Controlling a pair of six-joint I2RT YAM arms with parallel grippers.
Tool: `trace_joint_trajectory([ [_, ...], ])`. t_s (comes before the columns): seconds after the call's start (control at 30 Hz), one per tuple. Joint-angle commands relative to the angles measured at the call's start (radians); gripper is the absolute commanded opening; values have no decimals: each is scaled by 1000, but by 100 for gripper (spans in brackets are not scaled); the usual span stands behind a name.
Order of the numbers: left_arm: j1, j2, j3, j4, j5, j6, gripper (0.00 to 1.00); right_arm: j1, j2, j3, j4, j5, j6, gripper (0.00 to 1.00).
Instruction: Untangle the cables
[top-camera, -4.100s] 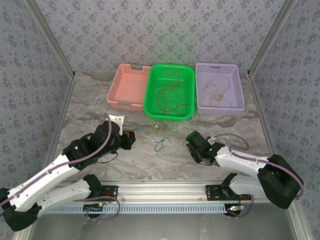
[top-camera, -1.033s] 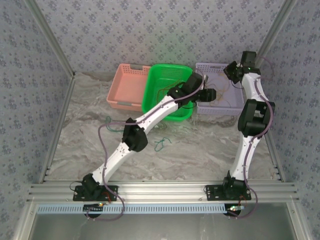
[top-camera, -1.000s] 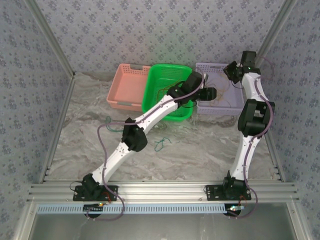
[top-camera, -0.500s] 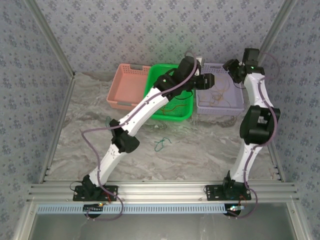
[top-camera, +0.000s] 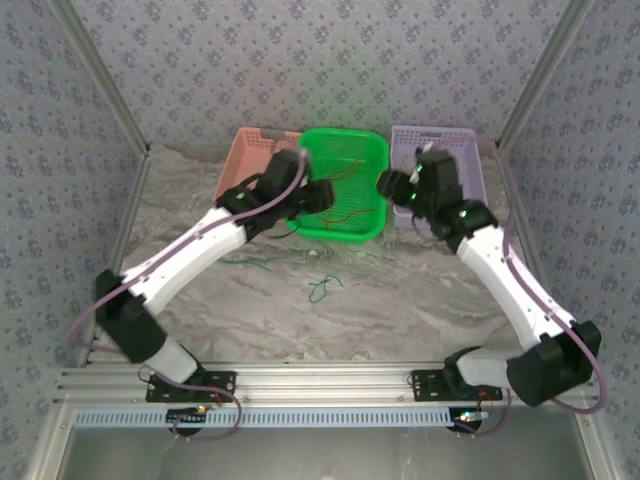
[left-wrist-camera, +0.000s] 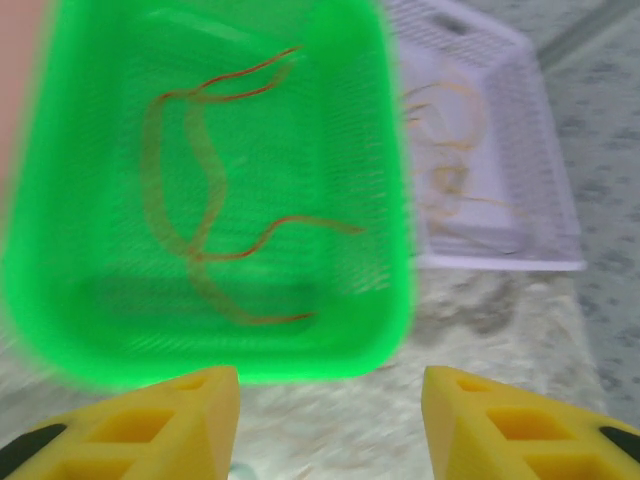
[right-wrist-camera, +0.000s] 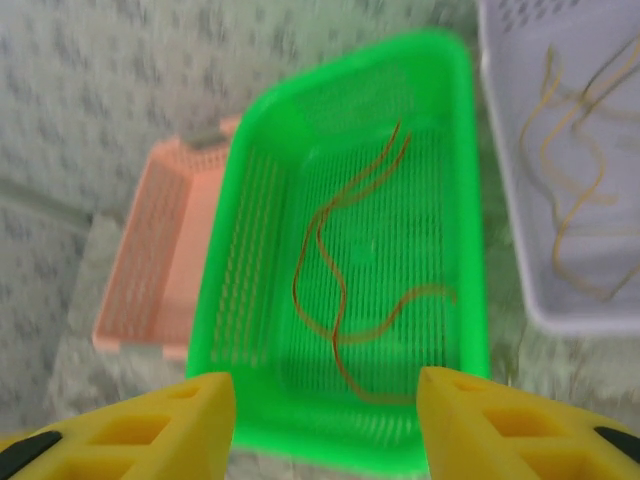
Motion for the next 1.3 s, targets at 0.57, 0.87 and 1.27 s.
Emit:
trace_joint_trajectory([
  [0.57,604,-314,-676,-60,170,-119,60,686,156,-129,39,339,68,48],
  [0.87,653,9,-494,-34,180,-45,44,704,116,-183,51,354,102,47],
  [1.27,651,126,-490,36,184,-68,31,682,107,-206,77,338,110,46],
])
